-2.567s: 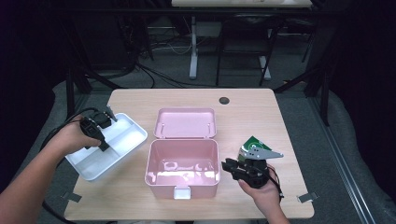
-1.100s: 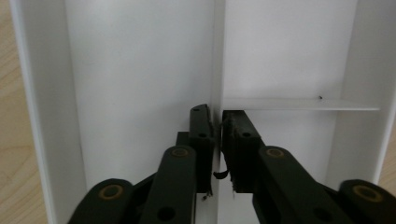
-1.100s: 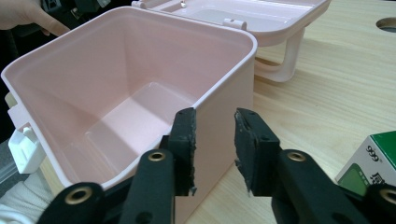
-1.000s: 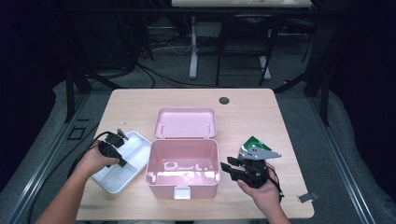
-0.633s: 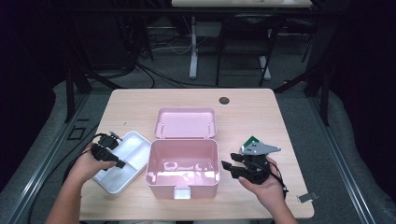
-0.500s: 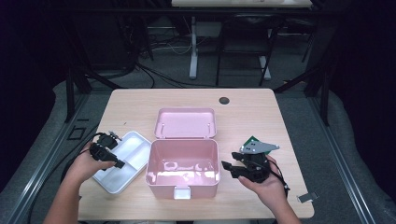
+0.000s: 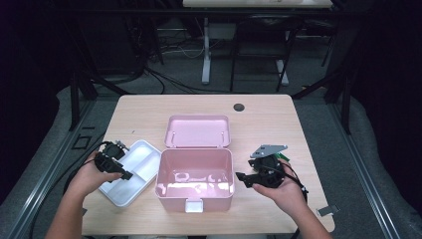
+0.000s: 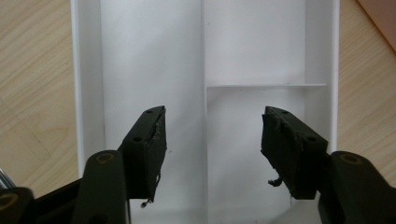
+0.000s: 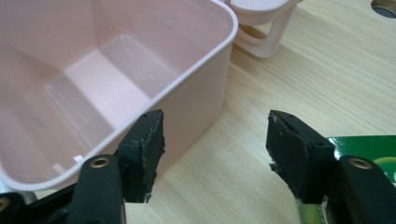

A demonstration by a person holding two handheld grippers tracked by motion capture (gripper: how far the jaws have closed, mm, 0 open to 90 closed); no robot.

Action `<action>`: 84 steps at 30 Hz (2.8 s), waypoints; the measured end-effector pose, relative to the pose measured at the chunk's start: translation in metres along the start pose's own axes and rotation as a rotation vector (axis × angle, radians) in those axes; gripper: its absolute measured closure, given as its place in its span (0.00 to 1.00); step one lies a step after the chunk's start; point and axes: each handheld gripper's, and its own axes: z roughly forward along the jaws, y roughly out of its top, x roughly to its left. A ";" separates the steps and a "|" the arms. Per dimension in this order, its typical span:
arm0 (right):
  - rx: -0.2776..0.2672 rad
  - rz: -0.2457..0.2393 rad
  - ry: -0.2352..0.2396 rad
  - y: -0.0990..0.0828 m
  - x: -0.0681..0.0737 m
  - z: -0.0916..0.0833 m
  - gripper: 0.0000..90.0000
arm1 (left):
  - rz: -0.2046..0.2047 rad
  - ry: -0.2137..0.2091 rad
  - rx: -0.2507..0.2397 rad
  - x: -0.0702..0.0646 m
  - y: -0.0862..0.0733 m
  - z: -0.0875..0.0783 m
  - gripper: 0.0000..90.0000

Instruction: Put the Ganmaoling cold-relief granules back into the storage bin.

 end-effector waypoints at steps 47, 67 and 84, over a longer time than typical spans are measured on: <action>0.603 -0.002 -0.134 0.048 -0.082 0.032 0.14 | 0.022 -0.023 -0.059 -0.008 0.003 -0.022 0.34; 0.706 0.000 -0.097 0.030 -0.109 0.056 0.03 | 0.016 -0.024 -0.061 -0.005 0.001 -0.024 0.34; 0.748 -0.015 -0.068 0.029 -0.111 0.055 0.14 | 0.015 -0.020 -0.071 -0.006 0.001 -0.025 0.34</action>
